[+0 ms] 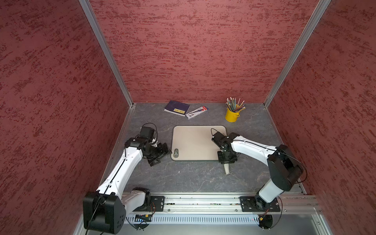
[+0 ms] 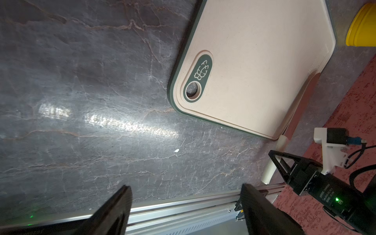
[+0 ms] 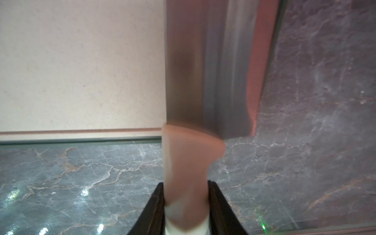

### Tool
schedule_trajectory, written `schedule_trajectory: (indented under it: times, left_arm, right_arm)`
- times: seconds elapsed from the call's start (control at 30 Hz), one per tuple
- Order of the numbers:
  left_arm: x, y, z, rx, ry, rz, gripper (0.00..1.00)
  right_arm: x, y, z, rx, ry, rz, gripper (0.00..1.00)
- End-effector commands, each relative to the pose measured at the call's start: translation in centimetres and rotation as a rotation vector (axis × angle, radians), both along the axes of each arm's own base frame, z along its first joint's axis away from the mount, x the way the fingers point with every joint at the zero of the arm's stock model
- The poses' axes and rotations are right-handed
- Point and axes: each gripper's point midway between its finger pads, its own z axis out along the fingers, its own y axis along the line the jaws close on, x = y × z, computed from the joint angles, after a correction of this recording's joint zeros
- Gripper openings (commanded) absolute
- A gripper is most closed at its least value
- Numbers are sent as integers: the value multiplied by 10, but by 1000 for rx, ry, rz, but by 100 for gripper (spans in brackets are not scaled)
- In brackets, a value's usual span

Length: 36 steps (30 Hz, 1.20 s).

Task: Align the knife with the edge of the cutting board
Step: Place the knife at the edge of the cutting board.

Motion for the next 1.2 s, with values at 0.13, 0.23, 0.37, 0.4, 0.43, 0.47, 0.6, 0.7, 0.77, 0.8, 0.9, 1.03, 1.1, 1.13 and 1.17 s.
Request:
schedule_trajectory:
  times: [0.13,0.23,0.37,0.4,0.43,0.47,0.6,0.7,0.77,0.8,0.9,1.03,1.1,1.13,1.17]
  left_arm:
    - [5,11,15,97,-77,-126,89]
    - [4,6,16,75,-101,-141,89]
    - [7,6,17,78,-115,-141,90]
    - [6,6,16,76,-113,-143,90]
    - [6,5,16,75,-109,-143,90]
    - [6,5,16,75,-109,-144,90]
    - [6,5,14,77,-108,-147,90]
    - [5,4,13,83,-101,-152,91]
    - [3,1,12,81,-93,-164,91]
    - [3,0,11,83,-90,-171,91]
    - [1,-3,8,90,-77,-187,92]
    - [1,-5,8,96,-76,-195,92]
    - [1,-4,8,99,-75,-193,92]
    - [1,-5,8,98,-76,-192,92]
    - [1,-5,8,99,-78,-193,92]
  right_arm:
    - [19,-4,6,-59,-86,-7,0]
    - [20,-7,6,-73,-95,-9,0]
    - [22,-4,3,-70,-94,6,0]
    - [22,-3,3,-69,-91,11,0]
    - [23,-2,2,-64,-90,22,0]
    - [23,-1,2,-60,-89,28,0]
    - [25,0,1,-60,-90,49,0]
    - [25,3,0,-47,-88,54,0]
    - [26,6,0,-31,-93,58,0]
    - [27,7,-1,-28,-94,60,0]
    - [28,8,-5,-29,-88,72,0]
    - [29,9,-7,-25,-84,75,0]
    - [30,9,-7,-19,-87,73,0]
    - [30,10,-8,-14,-85,71,0]
    - [31,10,-7,-11,-85,68,0]
